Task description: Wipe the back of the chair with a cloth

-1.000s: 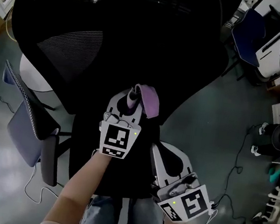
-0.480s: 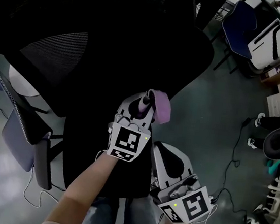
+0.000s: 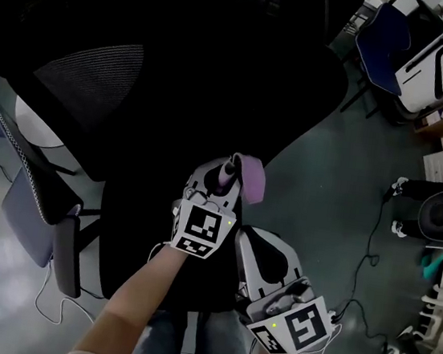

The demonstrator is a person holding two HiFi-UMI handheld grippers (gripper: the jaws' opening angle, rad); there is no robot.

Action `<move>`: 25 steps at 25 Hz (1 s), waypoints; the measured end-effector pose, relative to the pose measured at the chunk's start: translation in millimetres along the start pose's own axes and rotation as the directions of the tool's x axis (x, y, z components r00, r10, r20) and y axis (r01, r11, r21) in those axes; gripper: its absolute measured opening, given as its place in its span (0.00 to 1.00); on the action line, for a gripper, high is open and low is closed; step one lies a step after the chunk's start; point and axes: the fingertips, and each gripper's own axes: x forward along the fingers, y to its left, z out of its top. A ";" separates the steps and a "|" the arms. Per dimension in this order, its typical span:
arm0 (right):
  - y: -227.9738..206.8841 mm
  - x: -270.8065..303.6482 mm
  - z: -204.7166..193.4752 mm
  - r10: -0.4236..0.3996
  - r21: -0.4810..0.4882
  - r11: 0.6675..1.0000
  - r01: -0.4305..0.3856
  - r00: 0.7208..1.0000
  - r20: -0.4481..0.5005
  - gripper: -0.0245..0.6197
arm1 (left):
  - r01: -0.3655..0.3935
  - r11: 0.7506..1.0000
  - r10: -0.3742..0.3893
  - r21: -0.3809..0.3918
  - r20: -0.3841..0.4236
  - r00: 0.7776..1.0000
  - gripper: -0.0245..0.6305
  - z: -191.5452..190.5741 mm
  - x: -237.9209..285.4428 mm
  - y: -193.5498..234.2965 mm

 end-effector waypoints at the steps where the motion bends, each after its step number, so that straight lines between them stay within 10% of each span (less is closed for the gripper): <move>1: 0.0 0.2 -0.2 0.001 0.000 1.000 -0.001 1.000 0.001 0.05 | 0.005 1.000 -0.005 0.002 -0.008 1.000 0.15 -3.7 -0.1 -0.6; 25: 29.2 19.4 -7.8 0.071 0.000 0.997 -0.071 0.997 -0.018 0.05 | -0.206 0.977 0.209 0.057 -0.049 0.977 0.15 -26.8 -70.5 96.2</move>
